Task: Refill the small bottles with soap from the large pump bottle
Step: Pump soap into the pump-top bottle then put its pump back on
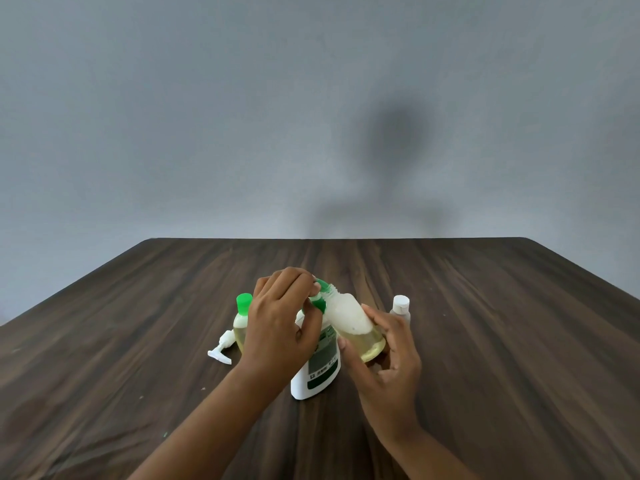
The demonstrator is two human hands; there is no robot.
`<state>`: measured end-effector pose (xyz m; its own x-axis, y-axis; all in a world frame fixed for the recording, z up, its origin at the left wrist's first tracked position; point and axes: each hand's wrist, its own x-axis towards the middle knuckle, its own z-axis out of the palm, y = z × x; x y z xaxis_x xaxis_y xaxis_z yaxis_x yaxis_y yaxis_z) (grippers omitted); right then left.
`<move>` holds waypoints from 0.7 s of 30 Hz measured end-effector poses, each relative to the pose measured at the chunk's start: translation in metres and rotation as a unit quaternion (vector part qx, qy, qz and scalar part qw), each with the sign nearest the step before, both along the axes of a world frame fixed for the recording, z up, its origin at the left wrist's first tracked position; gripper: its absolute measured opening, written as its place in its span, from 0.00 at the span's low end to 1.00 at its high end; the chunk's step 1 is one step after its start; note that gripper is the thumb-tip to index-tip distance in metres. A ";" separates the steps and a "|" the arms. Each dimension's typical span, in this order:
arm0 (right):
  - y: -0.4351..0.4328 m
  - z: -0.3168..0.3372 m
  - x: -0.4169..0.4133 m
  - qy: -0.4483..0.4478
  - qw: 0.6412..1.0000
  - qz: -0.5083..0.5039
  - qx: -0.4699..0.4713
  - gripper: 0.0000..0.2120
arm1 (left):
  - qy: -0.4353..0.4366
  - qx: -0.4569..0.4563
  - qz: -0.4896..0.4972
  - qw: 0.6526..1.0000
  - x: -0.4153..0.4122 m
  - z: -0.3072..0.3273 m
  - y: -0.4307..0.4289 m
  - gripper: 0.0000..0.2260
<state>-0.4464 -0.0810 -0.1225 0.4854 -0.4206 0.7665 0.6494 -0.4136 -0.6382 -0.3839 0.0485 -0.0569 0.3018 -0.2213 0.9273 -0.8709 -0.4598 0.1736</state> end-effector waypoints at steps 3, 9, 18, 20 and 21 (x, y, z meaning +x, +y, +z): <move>0.001 0.000 0.002 -0.002 1.000 0.000 0.005 0.20 | -0.004 0.002 -0.002 1.000 -0.002 0.004 0.000 0.07; 0.002 0.002 0.003 0.002 1.000 0.009 0.002 0.20 | 0.002 0.020 -0.003 1.000 -0.001 0.009 0.003 0.07; -0.001 -0.004 0.003 0.022 1.000 0.005 -0.004 0.20 | 0.022 -0.010 0.006 1.000 -0.005 -0.004 -0.004 0.07; -0.001 -0.005 0.003 0.032 0.999 0.008 -0.006 0.20 | 0.027 -0.006 0.003 1.000 -0.007 -0.004 -0.002 0.07; -0.001 -0.005 0.004 0.038 0.999 0.009 -0.007 0.21 | 0.034 -0.002 0.003 0.999 -0.008 -0.005 -0.002 0.08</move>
<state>-0.4427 -0.0821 -0.1280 0.5503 -0.4005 0.7327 0.6062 -0.4118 -0.6804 -0.3918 0.0470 -0.0620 0.3646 -0.2161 0.9057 -0.8543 -0.4645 0.2331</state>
